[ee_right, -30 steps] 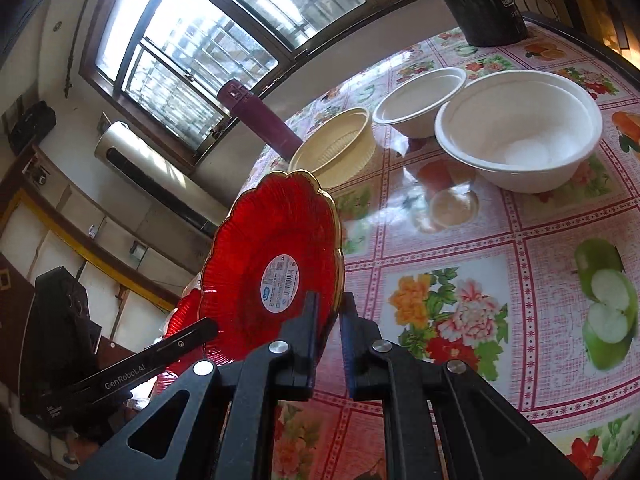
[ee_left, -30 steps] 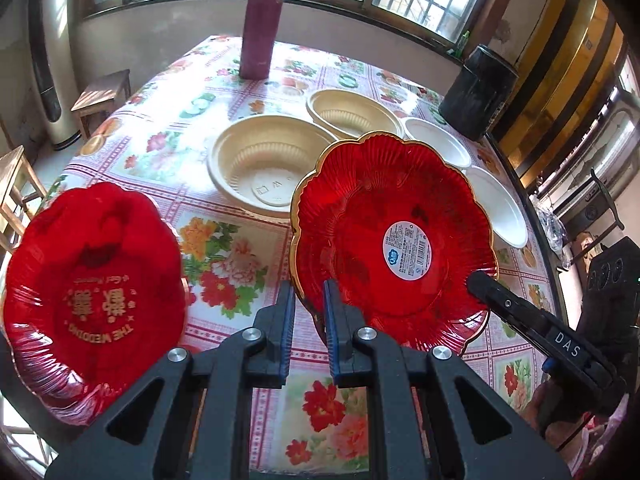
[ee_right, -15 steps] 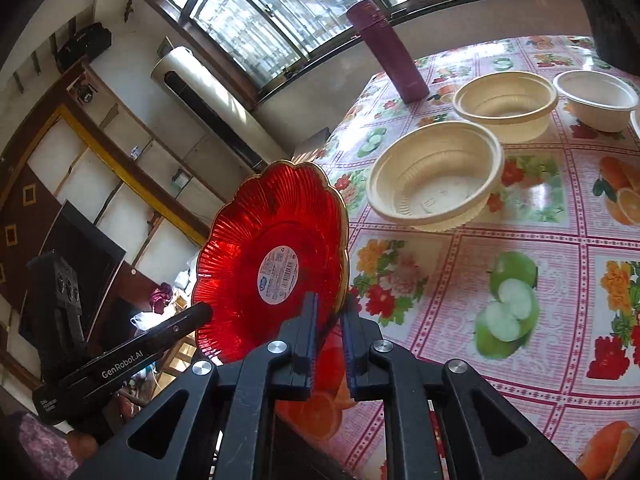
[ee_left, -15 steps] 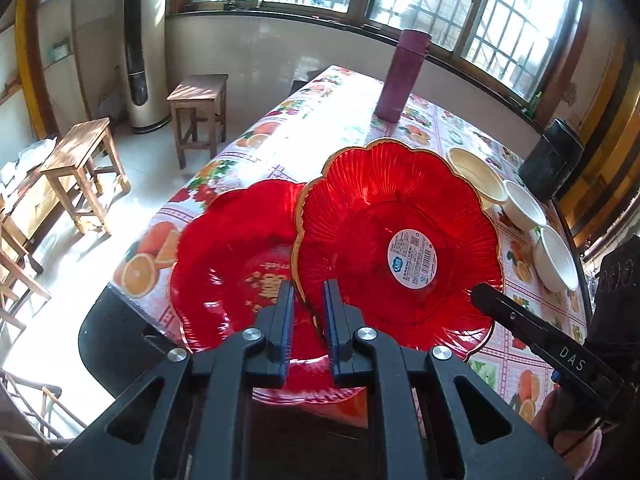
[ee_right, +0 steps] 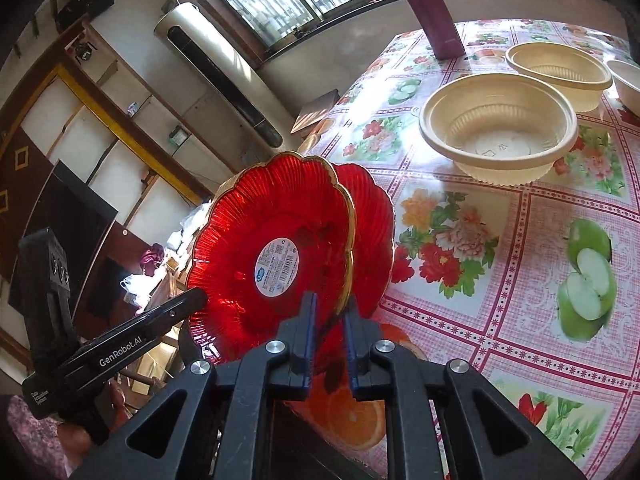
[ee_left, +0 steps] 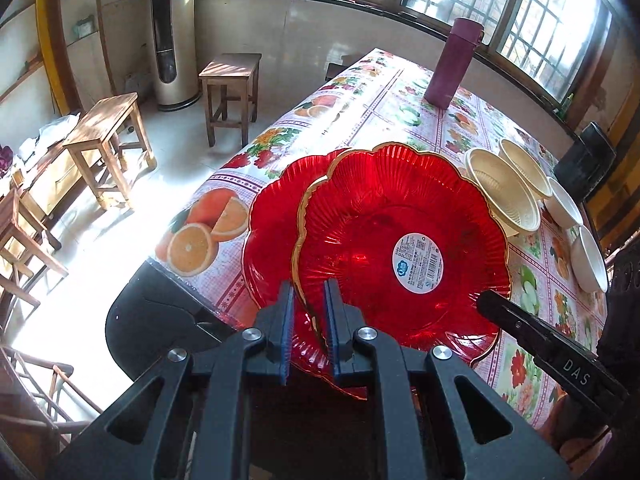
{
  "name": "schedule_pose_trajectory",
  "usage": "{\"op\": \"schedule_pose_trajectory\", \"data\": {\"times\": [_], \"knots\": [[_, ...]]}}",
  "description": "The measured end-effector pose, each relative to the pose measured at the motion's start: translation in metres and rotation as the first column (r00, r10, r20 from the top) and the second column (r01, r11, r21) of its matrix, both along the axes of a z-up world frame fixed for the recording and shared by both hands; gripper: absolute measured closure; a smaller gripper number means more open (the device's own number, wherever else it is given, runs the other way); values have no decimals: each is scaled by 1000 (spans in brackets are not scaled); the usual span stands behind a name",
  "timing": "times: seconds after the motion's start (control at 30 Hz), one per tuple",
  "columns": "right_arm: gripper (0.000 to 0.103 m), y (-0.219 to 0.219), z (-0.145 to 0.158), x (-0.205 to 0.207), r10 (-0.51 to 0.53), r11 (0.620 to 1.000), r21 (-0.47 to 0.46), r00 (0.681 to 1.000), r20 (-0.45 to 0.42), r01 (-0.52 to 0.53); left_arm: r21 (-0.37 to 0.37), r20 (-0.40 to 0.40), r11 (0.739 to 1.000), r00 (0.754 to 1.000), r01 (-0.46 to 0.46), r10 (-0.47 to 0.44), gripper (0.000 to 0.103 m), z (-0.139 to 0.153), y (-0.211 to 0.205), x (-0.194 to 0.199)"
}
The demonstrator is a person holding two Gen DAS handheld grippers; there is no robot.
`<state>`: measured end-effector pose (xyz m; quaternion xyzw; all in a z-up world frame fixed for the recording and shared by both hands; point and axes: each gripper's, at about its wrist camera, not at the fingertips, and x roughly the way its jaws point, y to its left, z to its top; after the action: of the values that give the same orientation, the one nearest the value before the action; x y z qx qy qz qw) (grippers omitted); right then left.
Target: Organize plates and bowls
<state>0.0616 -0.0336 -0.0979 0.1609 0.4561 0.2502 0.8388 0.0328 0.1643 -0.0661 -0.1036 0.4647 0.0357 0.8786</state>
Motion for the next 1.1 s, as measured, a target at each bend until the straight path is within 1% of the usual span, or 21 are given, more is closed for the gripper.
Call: {"op": "schedule_pose_trajectory", "data": {"times": [0.23,0.3,0.37,0.4,0.43,0.5,0.53,0.57,0.6,0.63,0.67,0.7,0.77,0.8,0.83,0.9,0.97,1.03,1.1], "knots": [[90,15,0,-1,10,997,-73,999,37,-8,-6,-49,1000,999,-19,18,89,-14,6,7],[87,19,2,-2,14,995,-99,998,56,-9,3,-45,1000,999,-26,26,89,-14,6,8],[86,24,6,-7,18,989,-148,996,83,-6,28,-44,999,998,-37,38,89,-12,4,8],[82,25,8,-8,19,985,-175,995,102,-1,52,-38,998,998,-46,48,87,-10,3,7],[80,26,11,-10,20,981,-194,992,124,5,59,-27,997,999,-46,47,86,-8,3,6],[67,25,16,-12,37,979,-202,989,142,-7,68,-10,996,998,-62,63,84,-4,5,3],[66,24,20,-14,37,977,-213,986,161,-2,78,1,994,997,-75,76,79,-1,7,1],[62,21,24,-16,35,974,-227,981,190,10,101,11,990,995,-97,96,72,2,8,0],[55,18,28,-19,33,972,-235,975,219,20,125,27,985,993,-121,118,53,5,9,-1],[50,14,33,-22,28,972,-231,969,247,30,144,55,979,989,-143,136,39,8,10,-4],[42,7,37,-25,20,975,-216,961,276,42,165,92,972,984,-164,150,38,13,10,-8],[36,-1,40,-27,7,979,-198,952,306,57,193,127,964,979,-181,159,38,18,8,-11],[31,-19,45,-30,-28,981,-171,935,353,94,241,187,951,971,-191,148,37,29,0,-16],[28,-29,47,-32,-46,981,-156,927,372,112,261,208,947,969,-187,134,34,33,-5,-17],[27,-40,48,-33,-64,981,-145,918,391,130,274,224,945,968,-177,116,28,37,-11,-18],[21,-59,50,-34,-92,976,-140,899,429,167,285,247,948,966,-145,74,23,44,-25,-20],[19,-78,49,-36,-113,970,-142,879,464,199,298,257,950,966,-97,19,22,48,-42,-20],[17,-98,48,-37,-143,962,-138,862,487,237,314,249,949,968,-44,-37,22,49,-62,-16],[15,-121,47,-37,-176,960,-104,852,494,258,333,245,943,966,3,-89,21,50,-84,-13]]}}
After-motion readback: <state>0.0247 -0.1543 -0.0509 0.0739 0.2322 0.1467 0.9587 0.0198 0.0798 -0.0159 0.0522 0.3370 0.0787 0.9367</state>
